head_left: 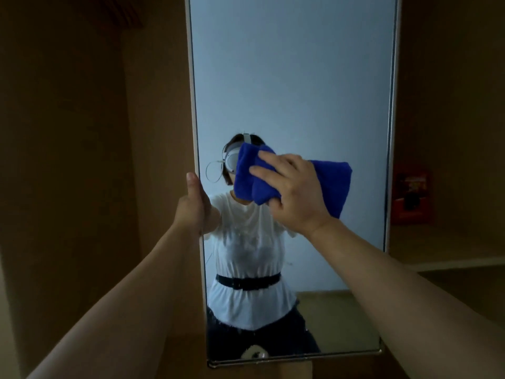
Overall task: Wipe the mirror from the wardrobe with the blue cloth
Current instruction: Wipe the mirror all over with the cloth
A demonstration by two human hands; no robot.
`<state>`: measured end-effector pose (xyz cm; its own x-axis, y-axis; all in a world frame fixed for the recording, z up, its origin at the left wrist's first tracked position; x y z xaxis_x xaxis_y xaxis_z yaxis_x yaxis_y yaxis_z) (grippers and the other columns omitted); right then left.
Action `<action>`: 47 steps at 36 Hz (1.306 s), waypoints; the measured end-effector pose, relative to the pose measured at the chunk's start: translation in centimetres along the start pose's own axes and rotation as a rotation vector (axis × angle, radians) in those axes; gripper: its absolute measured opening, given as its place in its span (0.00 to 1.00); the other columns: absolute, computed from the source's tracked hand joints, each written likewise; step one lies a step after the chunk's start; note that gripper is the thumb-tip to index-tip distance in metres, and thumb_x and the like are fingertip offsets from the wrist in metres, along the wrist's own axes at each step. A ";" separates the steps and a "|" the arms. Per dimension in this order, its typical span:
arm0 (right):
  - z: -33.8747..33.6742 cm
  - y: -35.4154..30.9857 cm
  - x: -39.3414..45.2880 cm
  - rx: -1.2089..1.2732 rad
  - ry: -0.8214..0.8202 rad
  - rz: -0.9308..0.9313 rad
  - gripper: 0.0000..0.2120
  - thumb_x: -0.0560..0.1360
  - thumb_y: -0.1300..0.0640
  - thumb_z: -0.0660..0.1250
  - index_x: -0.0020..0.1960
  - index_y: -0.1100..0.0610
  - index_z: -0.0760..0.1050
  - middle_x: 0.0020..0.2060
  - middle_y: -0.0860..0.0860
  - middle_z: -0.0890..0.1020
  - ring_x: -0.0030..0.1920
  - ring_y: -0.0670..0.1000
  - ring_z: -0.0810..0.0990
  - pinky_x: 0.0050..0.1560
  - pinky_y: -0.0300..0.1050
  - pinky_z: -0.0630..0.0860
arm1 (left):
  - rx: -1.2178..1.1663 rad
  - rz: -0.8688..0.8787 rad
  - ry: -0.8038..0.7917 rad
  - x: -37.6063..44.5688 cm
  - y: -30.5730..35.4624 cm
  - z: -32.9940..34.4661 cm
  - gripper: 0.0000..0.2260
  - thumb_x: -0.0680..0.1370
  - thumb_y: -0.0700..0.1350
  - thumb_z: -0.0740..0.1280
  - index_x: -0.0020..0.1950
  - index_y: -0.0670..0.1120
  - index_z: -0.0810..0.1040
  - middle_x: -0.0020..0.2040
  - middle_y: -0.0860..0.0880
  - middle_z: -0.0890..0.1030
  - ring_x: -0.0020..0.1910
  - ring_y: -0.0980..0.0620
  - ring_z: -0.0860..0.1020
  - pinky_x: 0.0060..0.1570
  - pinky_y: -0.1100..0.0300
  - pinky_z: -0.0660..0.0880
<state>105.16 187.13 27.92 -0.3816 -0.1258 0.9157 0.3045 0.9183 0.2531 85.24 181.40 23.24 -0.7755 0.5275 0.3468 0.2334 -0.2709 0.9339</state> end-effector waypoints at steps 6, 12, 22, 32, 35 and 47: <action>2.2 -1.7 -5.3 0.040 0.024 -0.022 0.21 0.67 0.61 0.66 0.60 0.57 0.79 0.62 0.55 0.78 0.54 0.59 0.76 0.54 0.57 0.73 | 0.016 0.150 -0.020 -0.9 -2.7 -0.6 0.31 0.77 0.67 0.47 0.33 0.43 0.72 0.33 0.44 0.74 0.40 0.45 0.75 0.52 0.48 0.73; 3.9 -3.3 -10.1 0.028 -0.032 -0.089 0.21 0.67 0.60 0.66 0.60 0.57 0.79 0.62 0.54 0.78 0.54 0.58 0.76 0.54 0.57 0.74 | 0.072 0.110 -0.041 -2.9 -9.7 -1.2 0.33 0.76 0.67 0.45 0.41 0.40 0.75 0.41 0.39 0.78 0.49 0.40 0.78 0.61 0.42 0.71; 3.8 -4.8 -12.6 0.038 -0.058 -0.100 0.22 0.67 0.57 0.61 0.59 0.59 0.80 0.59 0.58 0.79 0.53 0.60 0.78 0.53 0.58 0.75 | 0.118 0.201 -0.021 -4.2 -9.6 -1.2 0.31 0.79 0.63 0.43 0.32 0.42 0.71 0.31 0.44 0.72 0.32 0.49 0.72 0.36 0.59 0.70; 5.4 -5.4 -8.7 -0.058 0.108 0.125 0.25 0.70 0.60 0.67 0.67 0.55 0.73 0.68 0.58 0.71 0.60 0.60 0.72 0.59 0.58 0.71 | 0.157 0.169 -0.074 -3.5 -9.8 -1.5 0.34 0.79 0.64 0.43 0.42 0.39 0.77 0.39 0.36 0.78 0.44 0.41 0.78 0.55 0.50 0.73; 7.6 -7.6 -11.4 -0.046 0.037 0.010 0.24 0.69 0.58 0.71 0.64 0.55 0.76 0.66 0.57 0.74 0.58 0.60 0.74 0.57 0.58 0.71 | 0.054 0.107 -0.150 -3.8 -9.9 -1.0 0.33 0.79 0.64 0.46 0.55 0.38 0.76 0.56 0.33 0.78 0.58 0.38 0.76 0.63 0.44 0.71; 12.0 -12.7 -22.0 0.108 -0.233 -0.193 0.25 0.65 0.56 0.70 0.62 0.52 0.76 0.64 0.52 0.75 0.57 0.59 0.74 0.59 0.56 0.71 | 0.056 0.025 -0.091 -4.1 -9.6 -1.5 0.40 0.77 0.66 0.48 0.64 0.30 0.69 0.41 0.25 0.72 0.29 0.51 0.66 0.32 0.60 0.63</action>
<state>99.26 182.77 0.79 -0.6165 -0.2238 0.7549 0.1173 0.9219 0.3692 85.34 180.59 12.72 -0.7133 0.5927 0.3741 0.2861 -0.2410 0.9274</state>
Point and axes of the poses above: each hand's wrist, its own x-axis towards the middle knuckle, its own z-axis out of the palm, y = z × x, the point moved 5 cm from there along x, towards the middle knuckle
